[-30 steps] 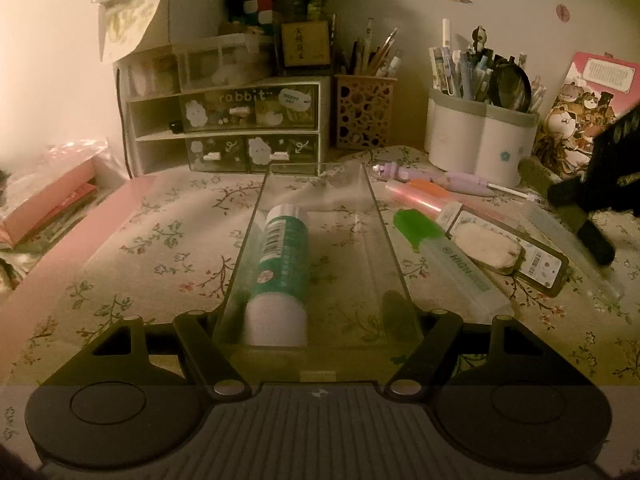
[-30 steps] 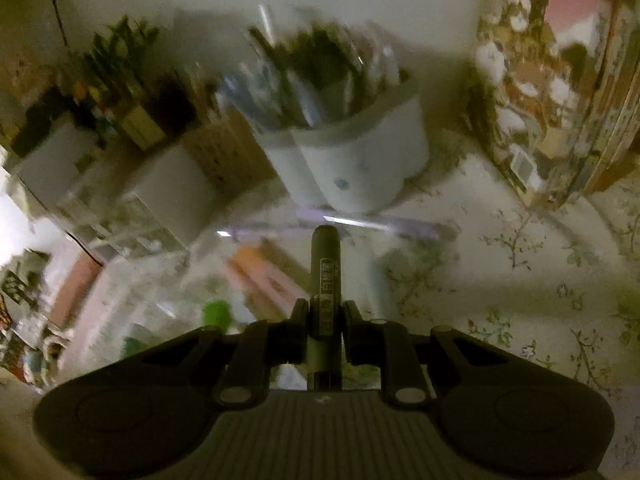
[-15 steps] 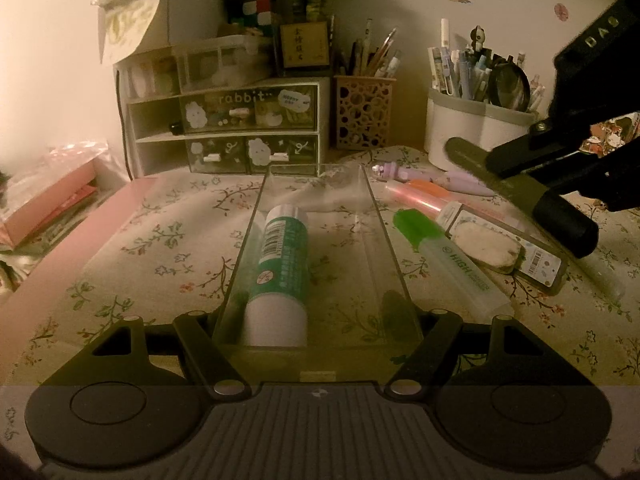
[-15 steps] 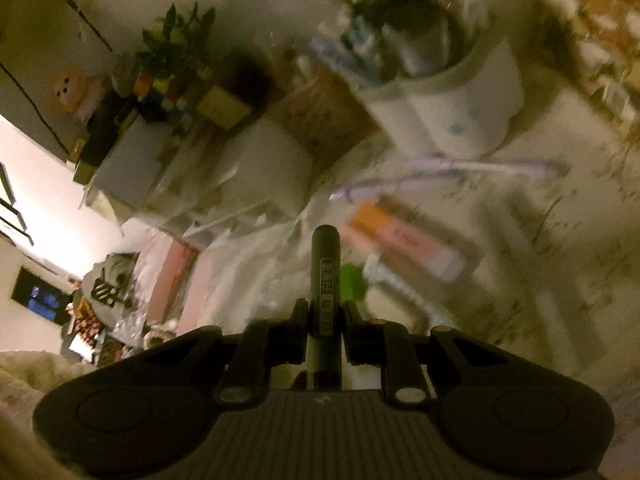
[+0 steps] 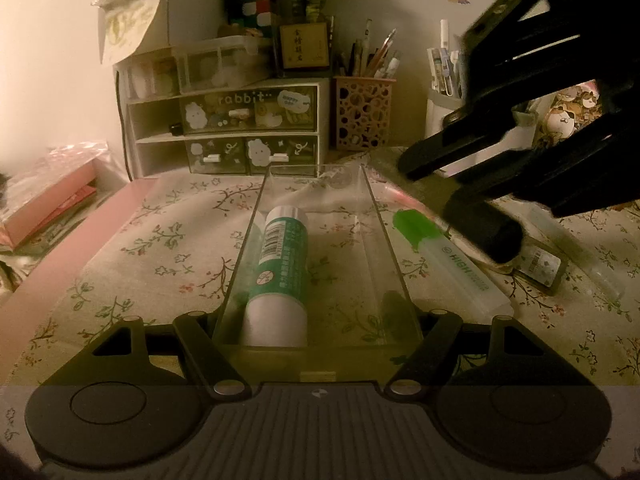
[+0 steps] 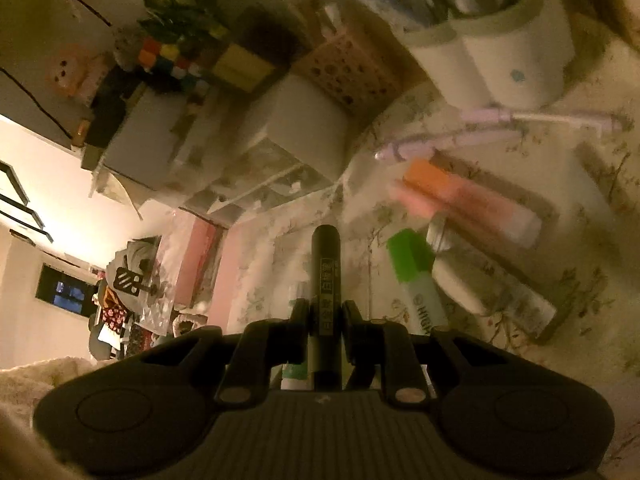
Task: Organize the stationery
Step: 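Carry the black marker to the tray and release it beside the glue stick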
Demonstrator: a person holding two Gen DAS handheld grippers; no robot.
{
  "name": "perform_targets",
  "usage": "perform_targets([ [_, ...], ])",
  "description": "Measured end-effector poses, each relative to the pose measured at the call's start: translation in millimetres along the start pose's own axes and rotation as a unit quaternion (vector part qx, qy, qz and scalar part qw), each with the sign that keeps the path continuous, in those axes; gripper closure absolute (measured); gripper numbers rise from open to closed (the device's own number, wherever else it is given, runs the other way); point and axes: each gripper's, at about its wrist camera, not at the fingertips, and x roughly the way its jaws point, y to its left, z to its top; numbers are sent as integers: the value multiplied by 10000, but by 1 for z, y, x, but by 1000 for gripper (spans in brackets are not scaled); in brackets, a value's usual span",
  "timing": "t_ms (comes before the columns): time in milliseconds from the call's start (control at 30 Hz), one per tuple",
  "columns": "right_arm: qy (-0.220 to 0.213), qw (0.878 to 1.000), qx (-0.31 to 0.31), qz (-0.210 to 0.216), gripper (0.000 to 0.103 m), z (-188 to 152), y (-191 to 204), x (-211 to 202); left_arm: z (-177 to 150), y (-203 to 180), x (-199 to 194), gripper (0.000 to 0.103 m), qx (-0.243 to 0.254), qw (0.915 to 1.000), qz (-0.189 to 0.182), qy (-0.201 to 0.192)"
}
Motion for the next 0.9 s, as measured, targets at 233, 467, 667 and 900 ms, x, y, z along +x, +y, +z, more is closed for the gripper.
perform_targets([
  [233, 150, 9992, -360, 13, 86, 2, 26, 22, 0, 0, 0, 30, 2, 10000, -18, -13],
  [467, 322, 9971, -611, -305, 86, -3, 35, 43, 0, 0, 0, 30, 5, 10000, -30, -18],
  [667, 369, 9954, -755, -469, 86, -7, 36, 48, 0, 0, 0, 30, 9, 10000, -36, -21],
  [900, 573, 9936, -850, -465, 85, -7, 37, 54, 1, -1, 1, 30, 25, 10000, -52, -19],
])
